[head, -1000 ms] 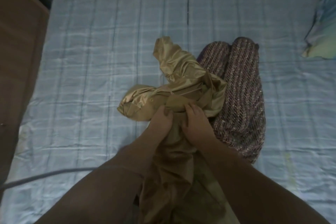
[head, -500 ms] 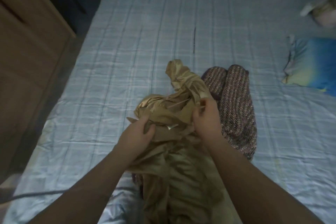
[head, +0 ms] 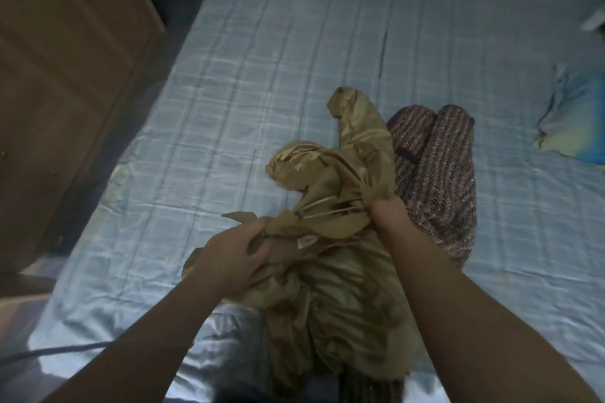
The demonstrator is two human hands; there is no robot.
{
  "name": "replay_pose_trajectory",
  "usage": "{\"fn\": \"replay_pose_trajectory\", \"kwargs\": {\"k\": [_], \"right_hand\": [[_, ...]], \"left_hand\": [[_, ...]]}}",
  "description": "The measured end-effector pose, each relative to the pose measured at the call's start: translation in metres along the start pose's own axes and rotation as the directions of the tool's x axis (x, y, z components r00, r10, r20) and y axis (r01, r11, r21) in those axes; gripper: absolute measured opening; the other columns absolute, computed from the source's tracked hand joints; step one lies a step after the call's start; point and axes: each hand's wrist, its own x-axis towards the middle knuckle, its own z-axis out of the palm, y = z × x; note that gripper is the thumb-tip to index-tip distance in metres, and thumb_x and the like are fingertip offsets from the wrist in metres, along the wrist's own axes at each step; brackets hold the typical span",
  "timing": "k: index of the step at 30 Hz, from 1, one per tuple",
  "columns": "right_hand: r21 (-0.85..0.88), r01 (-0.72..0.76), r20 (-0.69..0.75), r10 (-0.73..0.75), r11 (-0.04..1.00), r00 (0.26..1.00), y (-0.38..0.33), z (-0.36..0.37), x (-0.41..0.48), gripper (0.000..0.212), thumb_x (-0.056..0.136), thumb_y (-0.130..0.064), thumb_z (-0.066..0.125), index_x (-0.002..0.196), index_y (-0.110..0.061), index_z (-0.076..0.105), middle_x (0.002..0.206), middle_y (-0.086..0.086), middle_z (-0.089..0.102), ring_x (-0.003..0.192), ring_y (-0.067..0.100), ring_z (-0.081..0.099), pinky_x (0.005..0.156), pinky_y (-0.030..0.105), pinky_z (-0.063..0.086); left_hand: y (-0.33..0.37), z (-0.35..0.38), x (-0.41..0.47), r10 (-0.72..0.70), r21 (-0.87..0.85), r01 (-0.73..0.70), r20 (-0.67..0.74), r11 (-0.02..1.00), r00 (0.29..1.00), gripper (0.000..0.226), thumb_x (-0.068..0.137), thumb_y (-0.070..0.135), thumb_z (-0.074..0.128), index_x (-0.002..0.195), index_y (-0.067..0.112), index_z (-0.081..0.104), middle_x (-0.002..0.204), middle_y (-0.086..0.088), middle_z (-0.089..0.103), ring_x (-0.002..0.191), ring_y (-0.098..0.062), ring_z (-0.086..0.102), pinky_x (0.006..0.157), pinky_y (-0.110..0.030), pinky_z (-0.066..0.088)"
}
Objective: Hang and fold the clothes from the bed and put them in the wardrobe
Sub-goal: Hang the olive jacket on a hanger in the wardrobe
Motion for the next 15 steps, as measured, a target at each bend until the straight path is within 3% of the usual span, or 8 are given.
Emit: {"fn": "replay_pose_trajectory", "kwargs": {"k": [1,3,5,9,13,15], "right_hand": [[0.168,-0.029,0.021,0.026,0.985,0.999,0.001,-0.004,-0.01,0.029,0.094,-0.003,0.051,0.12,0.0,0.063,0.114,0.019,0.07,0.102,0.034,0.068,0.077,0.035,0.056],[0.554,-0.044,0.047,0.022,0.831,0.999,-0.005,-0.015,-0.031,0.032,0.089,0.01,0.045,0.104,-0.007,0.068,0.085,0.012,0.076,0.074,0.027,0.074,0.059,0.034,0.059],[0.693,-0.001,0.076,-0.071,0.721,0.995,-0.017,-0.031,-0.05,0.045,0.085,0.018,0.035,0.1,-0.008,0.068,0.08,0.014,0.075,0.069,0.027,0.073,0.058,0.038,0.06],[0.769,0.069,0.056,-0.174,0.636,0.983,-0.039,-0.07,-0.076,0.053,0.08,0.023,0.028,0.107,-0.003,0.065,0.089,0.023,0.071,0.079,0.035,0.072,0.071,0.047,0.061],[0.621,0.261,-0.011,-0.325,0.739,0.946,-0.071,-0.099,-0.114,0.051,0.081,0.023,0.036,0.11,-0.007,0.066,0.088,0.02,0.07,0.075,0.029,0.07,0.066,0.038,0.06],[0.558,0.355,-0.006,-0.424,0.75,0.905,-0.092,-0.102,-0.137,0.05,0.082,0.021,0.037,0.11,-0.009,0.067,0.088,0.018,0.071,0.076,0.029,0.071,0.065,0.037,0.059]], "left_hand": [[0.003,-0.002,-0.002,0.016,-0.003,-0.016,-0.006,1.0,1.0,0.016,0.093,0.044,0.055,0.107,0.049,0.049,0.071,0.023,0.05,0.068,0.0,0.048,0.058,-0.009,0.028],[0.012,-0.006,-0.003,0.04,-0.033,-0.04,-0.011,0.999,0.999,0.014,0.092,0.043,0.055,0.099,0.053,0.048,0.072,0.028,0.054,0.068,0.008,0.051,0.055,-0.009,0.028],[0.022,-0.012,-0.002,0.081,-0.049,-0.082,-0.012,0.995,0.997,0.013,0.09,0.043,0.054,0.097,0.052,0.047,0.077,0.031,0.055,0.071,0.009,0.052,0.055,-0.01,0.029],[0.041,-0.029,0.007,0.241,-0.052,-0.241,-0.01,0.969,0.971,0.01,0.085,0.051,0.043,0.095,0.05,0.046,0.079,0.033,0.052,0.071,0.006,0.048,0.061,-0.013,0.033],[0.063,-0.062,0.023,0.394,-0.02,-0.394,-0.024,0.919,0.919,0.012,0.086,0.051,0.041,0.087,0.062,0.047,0.084,0.039,0.053,0.074,0.003,0.055,0.059,-0.017,0.036],[0.074,-0.08,0.028,0.437,0.0,-0.438,-0.049,0.899,0.898,0.018,0.086,0.053,0.039,0.1,0.056,0.05,0.089,0.032,0.058,0.082,0.0,0.058,0.067,-0.024,0.046]]}}
